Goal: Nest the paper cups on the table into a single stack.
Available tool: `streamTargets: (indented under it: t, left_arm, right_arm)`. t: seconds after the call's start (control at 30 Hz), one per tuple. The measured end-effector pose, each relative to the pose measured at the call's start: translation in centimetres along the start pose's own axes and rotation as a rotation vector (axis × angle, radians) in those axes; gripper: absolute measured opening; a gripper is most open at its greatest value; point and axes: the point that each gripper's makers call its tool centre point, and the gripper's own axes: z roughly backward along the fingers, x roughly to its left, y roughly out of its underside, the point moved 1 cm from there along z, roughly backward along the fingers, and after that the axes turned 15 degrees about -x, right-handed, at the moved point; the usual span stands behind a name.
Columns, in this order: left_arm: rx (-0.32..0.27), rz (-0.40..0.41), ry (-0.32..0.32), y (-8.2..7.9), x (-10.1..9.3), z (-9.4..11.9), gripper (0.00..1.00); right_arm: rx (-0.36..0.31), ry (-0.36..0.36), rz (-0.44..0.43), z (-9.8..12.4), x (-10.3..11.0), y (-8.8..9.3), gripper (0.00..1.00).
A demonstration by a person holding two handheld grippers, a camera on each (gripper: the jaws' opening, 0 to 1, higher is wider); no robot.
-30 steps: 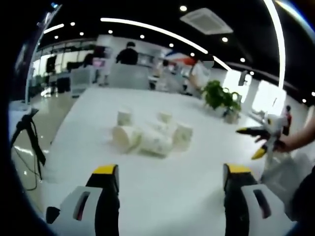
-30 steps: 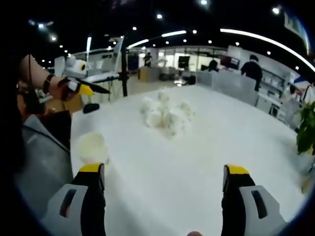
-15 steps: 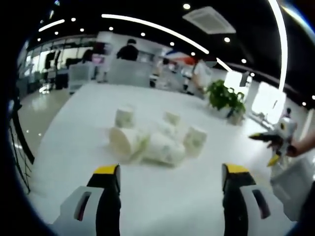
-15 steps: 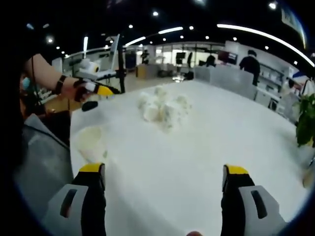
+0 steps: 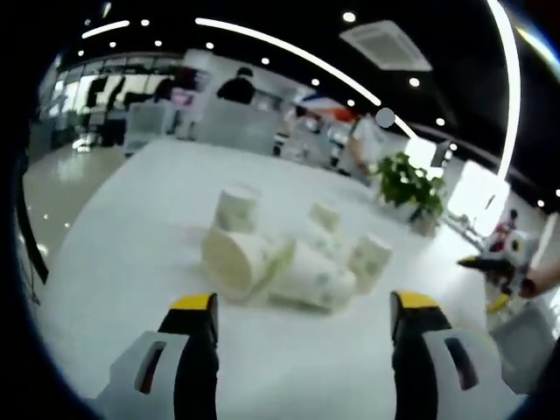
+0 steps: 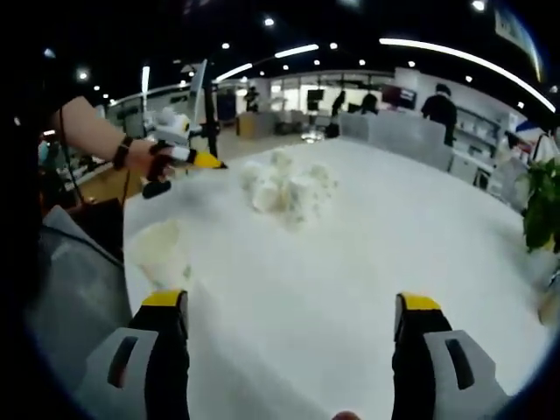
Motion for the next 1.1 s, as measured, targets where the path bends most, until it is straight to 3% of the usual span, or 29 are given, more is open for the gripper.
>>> streamTargets:
  t: [0.47, 1.1]
  left_arm:
    - [-0.014, 0.043, 0.02, 0.5, 1.1, -2.8, 0.75]
    - [-0.051, 0.186, 0.088, 0.2, 0.9, -4.7, 0.55]
  right_arm:
    - [0.018, 0.062, -0.038, 2.1, -0.9, 0.7, 0.94]
    - [0.04, 0.081, -0.052, 2.6, -1.5, 1.4, 0.94]
